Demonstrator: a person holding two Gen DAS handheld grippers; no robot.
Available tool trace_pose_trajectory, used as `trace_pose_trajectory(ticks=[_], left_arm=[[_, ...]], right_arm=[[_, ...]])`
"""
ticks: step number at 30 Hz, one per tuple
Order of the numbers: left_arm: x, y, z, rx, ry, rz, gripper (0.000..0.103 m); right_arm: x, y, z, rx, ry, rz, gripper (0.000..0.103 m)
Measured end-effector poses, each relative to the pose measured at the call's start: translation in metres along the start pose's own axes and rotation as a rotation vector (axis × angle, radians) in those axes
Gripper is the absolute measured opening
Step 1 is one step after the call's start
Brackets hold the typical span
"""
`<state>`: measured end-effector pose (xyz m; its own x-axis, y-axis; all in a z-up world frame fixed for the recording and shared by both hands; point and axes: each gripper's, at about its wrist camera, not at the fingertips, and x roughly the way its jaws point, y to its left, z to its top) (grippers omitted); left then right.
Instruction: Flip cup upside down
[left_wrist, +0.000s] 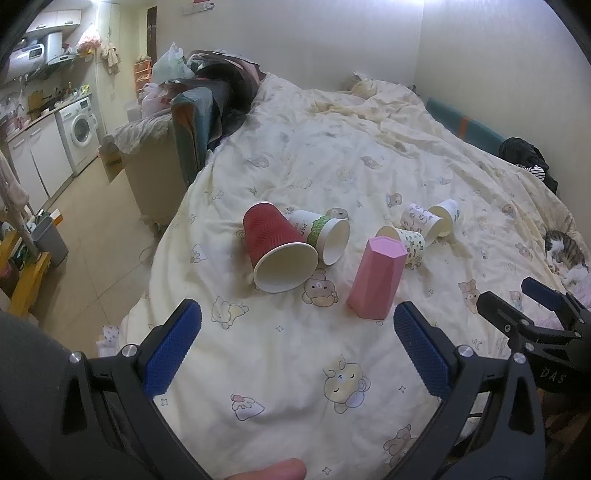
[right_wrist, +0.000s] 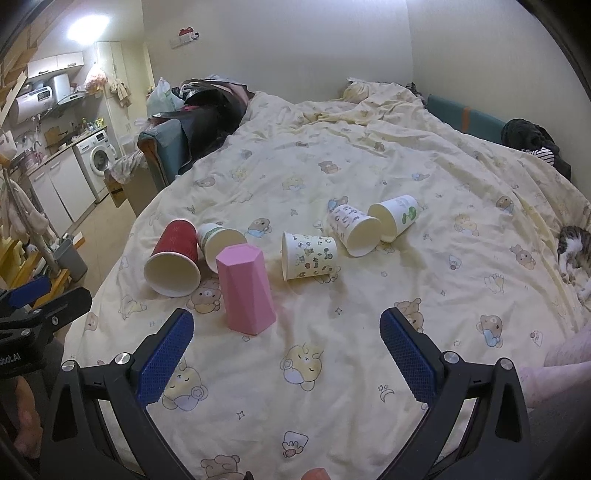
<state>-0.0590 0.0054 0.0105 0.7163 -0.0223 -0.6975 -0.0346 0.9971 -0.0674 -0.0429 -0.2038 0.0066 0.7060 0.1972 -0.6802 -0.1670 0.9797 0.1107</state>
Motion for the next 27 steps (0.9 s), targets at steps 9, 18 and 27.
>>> trace_pose_trajectory(ticks=[9,18,27], left_arm=[[0.0033,-0.0013,-0.0007,0.004,0.015,-0.004,0.103],[0.0041,-0.0018,-0.0019,0.005,0.009,-0.004,0.103],[0.0038,-0.0011,-0.0019,0.005,0.009,-0.004,0.103]], right_arm=[[-0.0006,-0.0009,0.0004,0.009,0.007,-0.002,0.103],[-0.0024,-0.0012,0.0008,0.009,-0.002,-0.006,0.103],[-0.0029,-0.0023,0.0008,0.006,-0.011,-0.013,0.103]])
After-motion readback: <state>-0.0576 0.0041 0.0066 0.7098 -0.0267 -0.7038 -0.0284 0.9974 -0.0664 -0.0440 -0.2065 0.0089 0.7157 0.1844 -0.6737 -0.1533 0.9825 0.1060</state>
